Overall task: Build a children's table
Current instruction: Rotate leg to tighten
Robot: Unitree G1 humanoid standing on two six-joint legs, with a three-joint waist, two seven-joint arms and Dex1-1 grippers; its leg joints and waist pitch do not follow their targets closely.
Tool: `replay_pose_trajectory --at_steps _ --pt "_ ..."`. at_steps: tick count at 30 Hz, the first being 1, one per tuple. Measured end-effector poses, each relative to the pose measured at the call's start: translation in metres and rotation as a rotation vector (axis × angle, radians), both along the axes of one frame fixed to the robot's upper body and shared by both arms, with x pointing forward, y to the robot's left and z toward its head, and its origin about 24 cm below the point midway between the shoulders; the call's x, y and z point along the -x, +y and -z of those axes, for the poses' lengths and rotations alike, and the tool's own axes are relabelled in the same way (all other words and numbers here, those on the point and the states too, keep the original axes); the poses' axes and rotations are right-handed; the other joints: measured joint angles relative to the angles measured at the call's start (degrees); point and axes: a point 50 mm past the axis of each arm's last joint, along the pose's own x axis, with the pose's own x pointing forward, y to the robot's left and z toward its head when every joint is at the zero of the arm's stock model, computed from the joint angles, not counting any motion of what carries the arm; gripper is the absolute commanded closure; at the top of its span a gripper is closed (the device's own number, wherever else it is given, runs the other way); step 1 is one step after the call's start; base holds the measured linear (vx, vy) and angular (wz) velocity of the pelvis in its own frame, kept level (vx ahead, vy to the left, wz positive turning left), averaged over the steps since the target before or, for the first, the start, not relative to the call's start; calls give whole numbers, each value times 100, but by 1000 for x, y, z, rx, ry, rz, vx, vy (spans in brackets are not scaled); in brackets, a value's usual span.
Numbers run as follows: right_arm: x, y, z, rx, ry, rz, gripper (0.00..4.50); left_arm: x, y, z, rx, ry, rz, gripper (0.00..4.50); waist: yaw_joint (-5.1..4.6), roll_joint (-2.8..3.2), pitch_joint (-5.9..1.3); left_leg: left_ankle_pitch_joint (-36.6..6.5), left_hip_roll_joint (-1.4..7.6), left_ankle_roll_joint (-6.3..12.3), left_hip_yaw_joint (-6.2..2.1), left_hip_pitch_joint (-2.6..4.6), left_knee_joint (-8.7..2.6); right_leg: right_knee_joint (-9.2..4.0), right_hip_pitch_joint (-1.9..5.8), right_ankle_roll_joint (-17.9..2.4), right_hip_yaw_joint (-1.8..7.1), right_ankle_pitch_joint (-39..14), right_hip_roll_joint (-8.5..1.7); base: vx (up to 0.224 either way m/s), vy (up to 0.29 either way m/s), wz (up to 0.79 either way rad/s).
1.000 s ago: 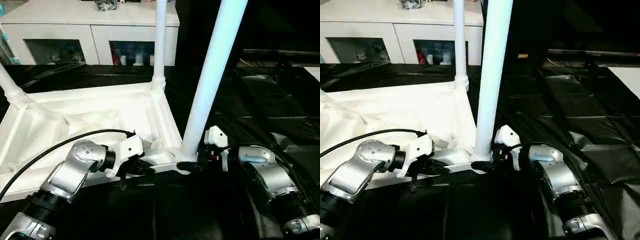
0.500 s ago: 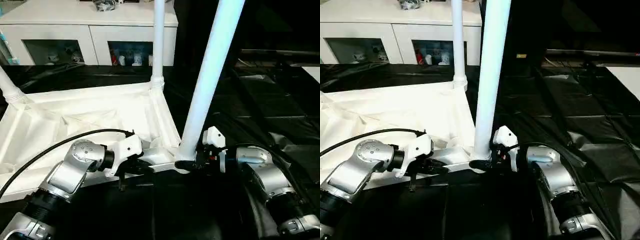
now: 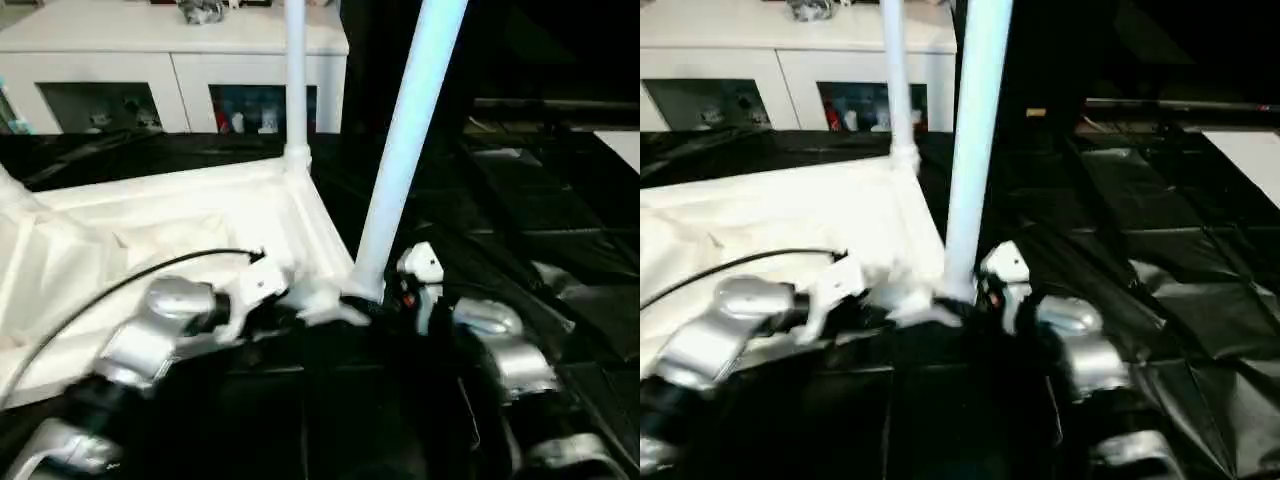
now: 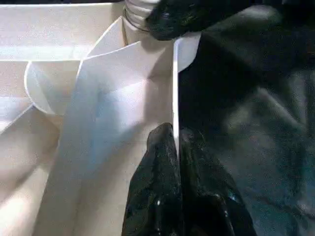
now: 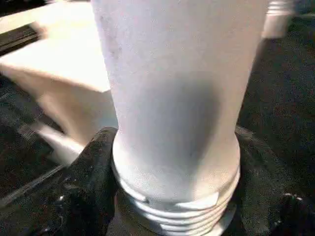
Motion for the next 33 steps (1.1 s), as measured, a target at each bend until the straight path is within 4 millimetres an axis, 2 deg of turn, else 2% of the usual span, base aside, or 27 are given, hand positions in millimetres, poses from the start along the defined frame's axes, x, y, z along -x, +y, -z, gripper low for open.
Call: replay_pose_trajectory --at_steps 4,7,12,13,15,22,24,30,33 --pt "-19 14 2 35 22 293 176 -13 -30 5 23 -6 -181 450 -11 32 -31 0 -7 0 0 12 0 -10 15 0 2 0 -5 0 0 0" --pt "-28 18 3 61 45 457 176 -17 -52 9 24 -1 -249 450 -16 67 -72 -1 -18 1 0 32 -1 -25 39 33 3 -20 -13 0 0 0" --pt "-28 18 5 70 52 491 176 -18 -57 12 21 8 -264 450 8 73 -89 -2 -22 1 -4 75 -8 -32 83 63 1 -38 -16 0 0 0" --pt "-28 17 5 64 55 492 141 -18 -57 12 21 8 -264 450 7 73 -89 -2 -22 1 -5 78 -9 -33 87 68 1 -41 -16 0 0 0" --pt "-28 17 5 48 54 492 106 -18 -57 12 18 5 -260 450 7 73 -89 -2 -23 1 -6 77 -12 -40 89 68 1 -41 -16 0 0 0" --pt "-25 25 5 -1 31 427 55 -17 -45 11 -16 -38 -231 450 -128 67 -84 -2 -22 1 -11 64 -27 -46 68 68 -6 -41 -16 0 0 0" --pt "-21 20 6 36 -2 364 30 -14 -41 11 -23 -50 -193 450 -126 67 -84 -2 -23 0 -12 60 -38 -46 62 68 -8 -41 -16 0 0 0" --pt "-12 -4 -7 87 -99 109 30 -6 -24 6 -18 -46 -82 450 -95 67 -85 -2 -20 0 -12 2 -58 -34 3 63 -13 -36 -13 0 0 0" --pt "-5 -14 -13 120 -133 -38 30 1 -14 5 -9 -29 -5 450 -75 68 -85 -1 -16 0 -11 -3 -55 -30 1 39 -13 -21 -11 0 0 0"
